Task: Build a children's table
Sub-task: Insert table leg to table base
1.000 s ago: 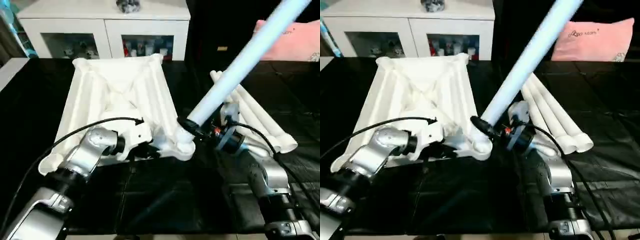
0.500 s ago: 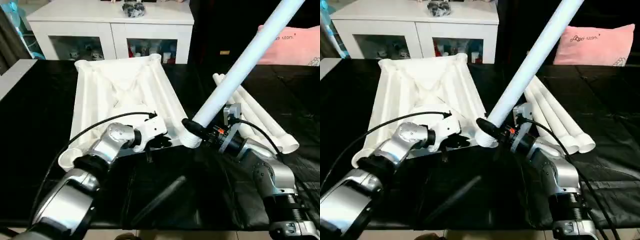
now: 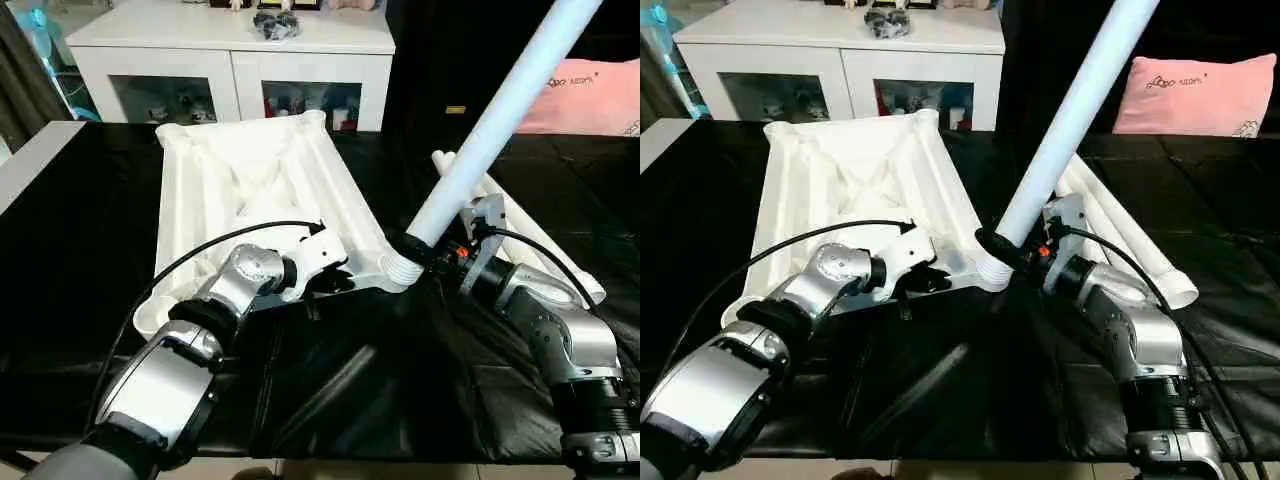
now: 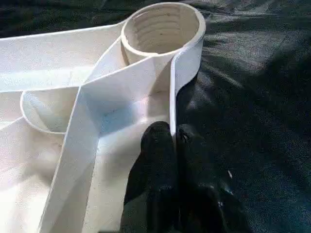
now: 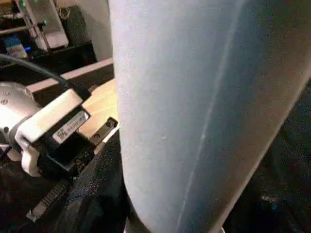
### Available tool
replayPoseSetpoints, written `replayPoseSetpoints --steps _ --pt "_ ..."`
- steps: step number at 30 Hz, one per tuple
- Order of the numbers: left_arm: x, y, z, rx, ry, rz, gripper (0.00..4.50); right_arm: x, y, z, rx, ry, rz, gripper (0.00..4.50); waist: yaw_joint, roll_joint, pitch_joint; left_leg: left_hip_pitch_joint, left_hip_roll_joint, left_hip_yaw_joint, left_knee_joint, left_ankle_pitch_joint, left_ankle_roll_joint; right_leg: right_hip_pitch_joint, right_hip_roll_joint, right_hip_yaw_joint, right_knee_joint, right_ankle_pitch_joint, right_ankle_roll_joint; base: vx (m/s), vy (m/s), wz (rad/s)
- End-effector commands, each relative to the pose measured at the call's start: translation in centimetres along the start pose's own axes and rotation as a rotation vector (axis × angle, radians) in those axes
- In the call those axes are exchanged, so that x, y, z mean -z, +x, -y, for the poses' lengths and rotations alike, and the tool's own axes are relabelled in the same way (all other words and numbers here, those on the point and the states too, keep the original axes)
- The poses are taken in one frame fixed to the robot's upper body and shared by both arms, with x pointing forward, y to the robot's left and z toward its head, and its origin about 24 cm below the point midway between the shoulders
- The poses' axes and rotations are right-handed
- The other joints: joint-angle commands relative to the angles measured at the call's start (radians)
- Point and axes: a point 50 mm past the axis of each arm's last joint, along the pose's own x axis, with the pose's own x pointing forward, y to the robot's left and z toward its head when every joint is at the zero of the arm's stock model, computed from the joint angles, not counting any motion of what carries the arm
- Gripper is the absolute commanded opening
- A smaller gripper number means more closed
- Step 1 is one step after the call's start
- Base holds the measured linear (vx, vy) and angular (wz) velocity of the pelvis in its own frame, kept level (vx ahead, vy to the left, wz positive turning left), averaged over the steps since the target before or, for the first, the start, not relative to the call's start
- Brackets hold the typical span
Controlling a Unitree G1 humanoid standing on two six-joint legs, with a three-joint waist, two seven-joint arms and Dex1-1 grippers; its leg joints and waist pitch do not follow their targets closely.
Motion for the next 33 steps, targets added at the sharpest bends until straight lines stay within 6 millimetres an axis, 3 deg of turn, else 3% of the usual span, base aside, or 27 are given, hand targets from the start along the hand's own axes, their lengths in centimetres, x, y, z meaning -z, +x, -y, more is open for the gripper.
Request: replayPoseSetpoints --steps 1,5,10,13,15,16,17,18,19,21,22,23,24,26,29,31,32,33 --pt "3.3 0.4 1.9 0.055 -0.067 -0.106 0.00 -1.0 -0.1 -0.1 -0.008 -0.049 0.020 1.93 0.002 -0.020 -0.042 0.019 0.091 -0.054 -0.083 -0.304 0.032 0.012 -0.116 0.060 -0.110 -0.394 -0.141 0.000 0.000 0.00" --pt "2.6 0.5 1.6 -0.002 -0.092 -0.009 0.00 -1.0 0.0 0.0 0.009 -0.054 0.026 1.93 0.001 -0.021 -0.043 0.018 0.091 -0.051 -0.081 -0.286 0.045 0.013 -0.115 0.060 -0.107 -0.356 -0.157 0.000 0.000 0.00" --pt "0.5 1.6 1.2 -0.074 -0.193 0.110 0.00 -1.0 0.4 -0.2 0.009 -0.050 0.032 1.93 0.008 -0.020 -0.045 0.016 0.088 -0.050 -0.080 -0.263 0.054 0.017 -0.116 0.058 -0.110 -0.386 -0.146 0.000 0.000 0.00" --pt "-0.3 2.2 1.2 -0.110 -0.239 0.143 0.00 -0.9 0.4 -0.2 0.010 -0.050 0.032 1.93 0.008 -0.019 -0.047 0.013 0.091 -0.051 -0.080 -0.241 0.062 0.018 -0.113 0.057 -0.103 -0.323 -0.157 0.000 0.000 0.00" --pt "-0.7 1.0 0.2 -0.113 -0.232 0.176 0.00 -0.9 0.4 -0.2 0.012 -0.051 0.031 1.93 0.009 -0.019 -0.052 0.011 0.091 -0.048 -0.077 -0.211 0.075 0.020 -0.111 0.056 -0.093 -0.224 -0.183 0.000 0.000 0.00" --pt "-2.0 -2.9 -1.3 -0.101 -0.191 0.242 0.00 -0.8 0.4 -0.2 0.013 -0.051 0.030 1.93 0.009 -0.018 -0.056 0.003 0.099 -0.053 -0.078 -0.164 0.081 0.026 -0.116 0.055 -0.072 -0.128 -0.219 0.000 0.000 0.00" --pt "-3.4 -5.7 -1.2 -0.071 -0.135 0.284 0.00 -0.7 0.5 -0.2 0.014 -0.052 0.028 1.93 -0.001 -0.012 -0.070 -0.008 0.099 -0.054 -0.071 -0.078 0.099 0.032 -0.113 0.053 -0.046 0.016 -0.241 0.000 0.000 0.00" --pt "-3.4 -5.7 -1.2 -0.071 -0.135 0.284 0.00 -0.7 0.5 -0.2 0.014 -0.052 0.028 1.93 -0.004 -0.007 -0.084 -0.003 0.105 -0.054 -0.064 -0.022 0.107 0.033 -0.112 0.052 -0.032 0.114 -0.251 0.000 0.000 0.00" --pt "-4.1 -6.6 -0.8 -0.060 -0.108 0.283 0.00 -0.7 0.5 -0.3 0.014 -0.052 0.028 1.93 -0.012 -0.008 -0.085 -0.007 0.091 -0.047 -0.051 0.043 0.137 0.023 -0.097 0.051 -0.024 0.213 -0.261 0.000 0.000 0.00" --pt "-4.3 -6.7 -0.6 -0.062 -0.098 0.278 0.00 -0.6 0.6 -0.4 0.013 -0.052 0.028 1.93 -0.012 -0.011 -0.092 -0.021 0.071 -0.038 -0.017 0.190 0.219 0.014 -0.078 0.050 0.003 0.505 -0.279 0.000 0.000 0.00" --pt "-4.4 -6.6 -0.6 -0.071 -0.085 0.243 0.00 -0.6 0.6 -0.5 0.012 -0.054 0.027 1.93 -0.010 -0.007 -0.087 -0.028 0.074 -0.037 -0.015 0.173 0.234 0.009 -0.080 0.046 0.004 0.525 -0.281 0.000 0.000 0.00" --pt "-4.4 -6.6 -0.6 -0.070 -0.082 0.241 0.00 -0.6 0.6 -0.5 0.012 -0.054 0.027 1.93 -0.009 -0.004 -0.086 -0.029 0.077 -0.039 -0.015 0.150 0.235 0.008 -0.081 0.044 0.003 0.497 -0.279 0.000 0.000 0.00" --pt "-4.4 -6.6 -0.6 -0.069 -0.066 0.233 0.00 -0.6 0.5 -0.5 0.012 -0.055 0.026 1.93 -0.006 0.000 -0.082 -0.026 0.083 -0.039 -0.016 0.094 0.226 0.004 -0.081 0.042 -0.006 0.402 -0.274 0.000 0.000 0.00" --pt "-4.7 -6.8 -0.2 -0.047 -0.048 0.219 0.00 -0.6 0.4 -0.4 0.014 -0.058 0.027 1.93 -0.003 0.003 -0.076 -0.021 0.094 -0.041 -0.025 0.011 0.182 0.003 -0.083 0.045 -0.017 0.240 -0.267 0.000 0.000 0.00" --pt "-5.0 -7.4 0.7 0.004 -0.028 0.189 0.00 -0.8 0.2 -0.2 0.017 -0.062 0.030 1.93 -0.003 0.007 -0.068 -0.017 0.097 -0.041 -0.033 -0.049 0.139 0.000 -0.085 0.047 -0.027 0.122 -0.264 0.000 0.000 0.00" --pt "-5.0 -7.5 0.8 0.007 -0.025 0.187 0.00 -0.8 0.2 -0.2 0.017 -0.062 0.030 1.93 -0.008 0.007 -0.053 -0.009 0.094 -0.036 -0.046 -0.158 0.082 -0.005 -0.082 0.051 -0.049 -0.039 -0.249 0.000 0.000 0.00" --pt "-5.0 -7.7 1.1 0.025 -0.008 0.176 0.00 -0.8 0.2 -0.2 0.018 -0.063 0.031 1.93 -0.010 0.008 -0.050 -0.006 0.095 -0.041 -0.053 -0.210 0.048 0.001 -0.087 0.053 -0.056 -0.127 -0.232 0.000 0.000 0.00" --pt "-5.0 -7.7 1.1 0.025 -0.008 0.176 0.00 -0.8 0.2 -0.2 0.018 -0.063 0.031 1.93 -0.010 0.009 -0.047 -0.002 0.096 -0.040 -0.056 -0.231 0.033 -0.002 -0.087 0.055 -0.062 -0.166 -0.223 0.000 0.000 0.00"
